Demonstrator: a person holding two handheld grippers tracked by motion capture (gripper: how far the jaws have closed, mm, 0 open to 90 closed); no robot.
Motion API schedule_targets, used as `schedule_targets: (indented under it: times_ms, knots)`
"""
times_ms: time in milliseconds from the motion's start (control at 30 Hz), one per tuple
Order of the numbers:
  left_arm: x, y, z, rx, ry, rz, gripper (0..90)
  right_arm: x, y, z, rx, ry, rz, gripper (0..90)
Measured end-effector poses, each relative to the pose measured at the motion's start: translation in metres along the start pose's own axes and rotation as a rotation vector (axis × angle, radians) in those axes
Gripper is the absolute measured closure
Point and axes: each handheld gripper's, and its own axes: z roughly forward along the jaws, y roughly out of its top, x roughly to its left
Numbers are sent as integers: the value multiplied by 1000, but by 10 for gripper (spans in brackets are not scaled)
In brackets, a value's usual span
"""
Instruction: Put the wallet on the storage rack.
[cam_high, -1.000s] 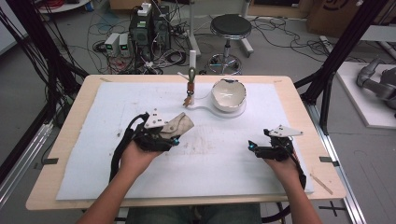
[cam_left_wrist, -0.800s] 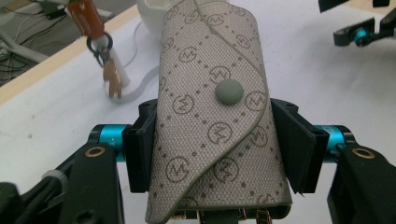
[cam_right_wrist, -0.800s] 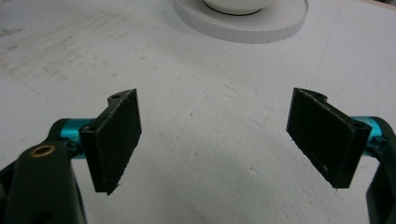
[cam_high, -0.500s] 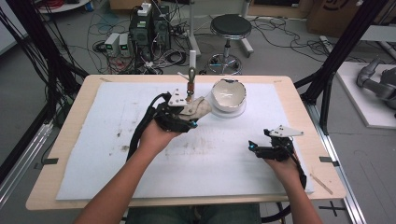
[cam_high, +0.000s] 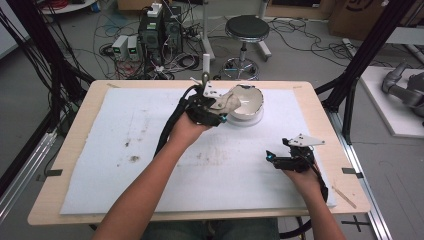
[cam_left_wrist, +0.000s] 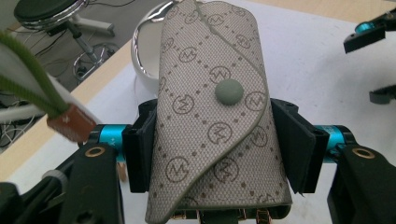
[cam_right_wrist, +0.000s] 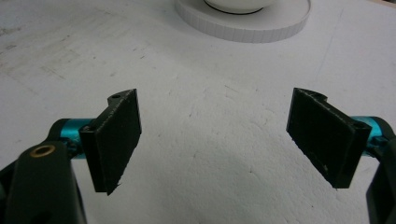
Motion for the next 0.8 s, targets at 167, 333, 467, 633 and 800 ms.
schedule_targets:
  times_ms: [167,333,467,633,800]
  knots:
    - [5,13,12,9,10,-9,381,0,0,0,-1,2,3,181]
    - [10,21,28,23,-4,-15,381,-1,0,2,1,7,5,181]
    - [14,22,45,38,-12,-29,381,0,0,3,6,9,4,181]
    - [18,23,65,77,-14,-46,380,-1,0,3,7,9,5,181]
    - [15,24,85,131,-14,-41,380,-2,0,3,6,10,4,181]
